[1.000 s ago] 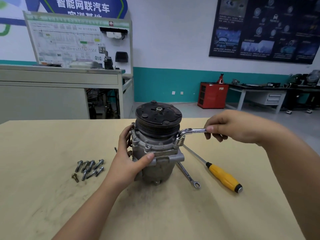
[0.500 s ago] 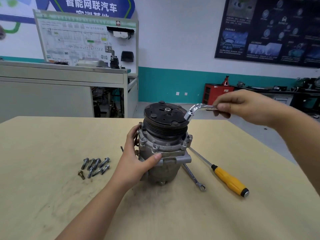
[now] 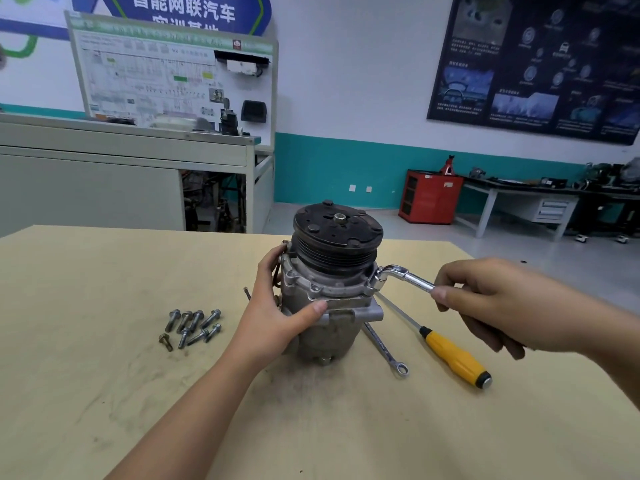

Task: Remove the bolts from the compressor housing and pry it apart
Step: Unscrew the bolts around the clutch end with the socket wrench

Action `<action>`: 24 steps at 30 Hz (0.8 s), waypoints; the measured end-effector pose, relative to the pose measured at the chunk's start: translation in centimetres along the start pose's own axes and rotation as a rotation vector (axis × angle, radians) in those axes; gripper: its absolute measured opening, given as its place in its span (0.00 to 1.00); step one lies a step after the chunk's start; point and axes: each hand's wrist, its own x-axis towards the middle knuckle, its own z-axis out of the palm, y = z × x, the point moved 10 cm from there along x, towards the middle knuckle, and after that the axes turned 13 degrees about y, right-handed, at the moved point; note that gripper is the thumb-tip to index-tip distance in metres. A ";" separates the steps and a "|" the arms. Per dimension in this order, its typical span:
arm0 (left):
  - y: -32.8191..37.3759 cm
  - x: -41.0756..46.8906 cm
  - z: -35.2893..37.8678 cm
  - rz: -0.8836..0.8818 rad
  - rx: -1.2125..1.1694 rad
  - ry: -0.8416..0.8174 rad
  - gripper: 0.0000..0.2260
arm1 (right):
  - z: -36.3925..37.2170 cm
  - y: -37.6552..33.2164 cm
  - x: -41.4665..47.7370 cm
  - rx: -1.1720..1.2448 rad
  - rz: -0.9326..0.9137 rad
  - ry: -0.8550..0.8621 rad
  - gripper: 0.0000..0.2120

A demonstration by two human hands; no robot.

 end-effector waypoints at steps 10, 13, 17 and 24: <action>0.3 0.1 0.1 0.000 0.004 -0.004 0.34 | 0.4 -1.7 -0.4 -0.150 0.088 0.084 0.15; 0.6 -0.1 0.0 0.004 0.000 -0.006 0.35 | 0.4 -2.7 -0.2 -0.252 0.074 0.095 0.16; 0.5 -0.1 0.0 -0.002 0.003 -0.008 0.34 | -0.3 -3.2 0.3 -0.365 0.031 0.102 0.17; 0.6 -0.1 0.0 -0.009 0.013 -0.014 0.35 | -0.1 -2.9 0.2 -0.408 0.013 0.072 0.16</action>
